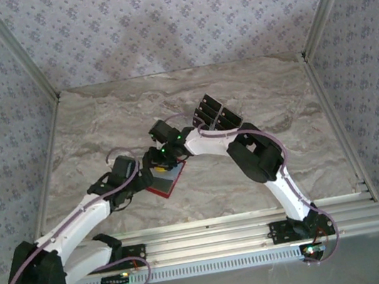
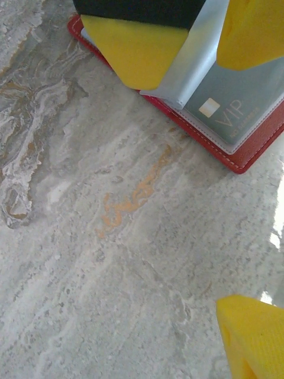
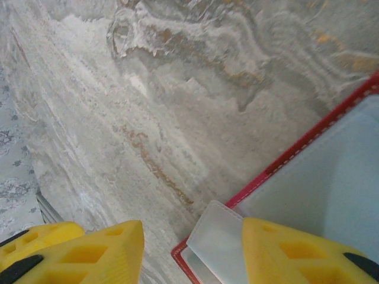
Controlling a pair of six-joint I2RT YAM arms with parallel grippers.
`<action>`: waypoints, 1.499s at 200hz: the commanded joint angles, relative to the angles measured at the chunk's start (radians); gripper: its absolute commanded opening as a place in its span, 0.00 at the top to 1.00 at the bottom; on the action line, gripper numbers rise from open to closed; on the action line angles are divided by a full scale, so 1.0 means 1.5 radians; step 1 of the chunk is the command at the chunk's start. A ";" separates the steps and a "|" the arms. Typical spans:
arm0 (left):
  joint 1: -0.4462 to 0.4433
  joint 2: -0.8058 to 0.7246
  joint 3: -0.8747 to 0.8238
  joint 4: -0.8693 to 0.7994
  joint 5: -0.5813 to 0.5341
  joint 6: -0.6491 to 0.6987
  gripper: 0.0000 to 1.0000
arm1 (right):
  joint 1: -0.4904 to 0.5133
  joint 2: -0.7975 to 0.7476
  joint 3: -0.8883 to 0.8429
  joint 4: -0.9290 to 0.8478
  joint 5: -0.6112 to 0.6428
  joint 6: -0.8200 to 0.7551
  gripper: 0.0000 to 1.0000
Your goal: Put the credit cards into the card holder
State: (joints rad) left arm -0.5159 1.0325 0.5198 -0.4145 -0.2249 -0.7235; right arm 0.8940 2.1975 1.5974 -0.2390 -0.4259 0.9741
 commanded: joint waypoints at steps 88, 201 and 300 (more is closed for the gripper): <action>0.026 -0.171 -0.007 -0.062 -0.080 -0.054 0.02 | 0.099 -0.197 -0.148 0.028 -0.019 0.059 0.51; 0.022 -0.015 -0.022 -0.008 0.000 -0.083 0.03 | -0.068 -0.076 -0.031 -0.217 0.014 -0.314 0.50; -0.039 0.055 -0.032 0.010 -0.009 -0.130 0.03 | -0.082 -0.024 -0.004 -0.202 0.017 -0.322 0.51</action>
State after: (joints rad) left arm -0.5518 1.0790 0.4717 -0.4149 -0.2314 -0.8898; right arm 0.7773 2.1178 1.5642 -0.5232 -0.4011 0.5068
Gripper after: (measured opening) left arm 0.971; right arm 0.496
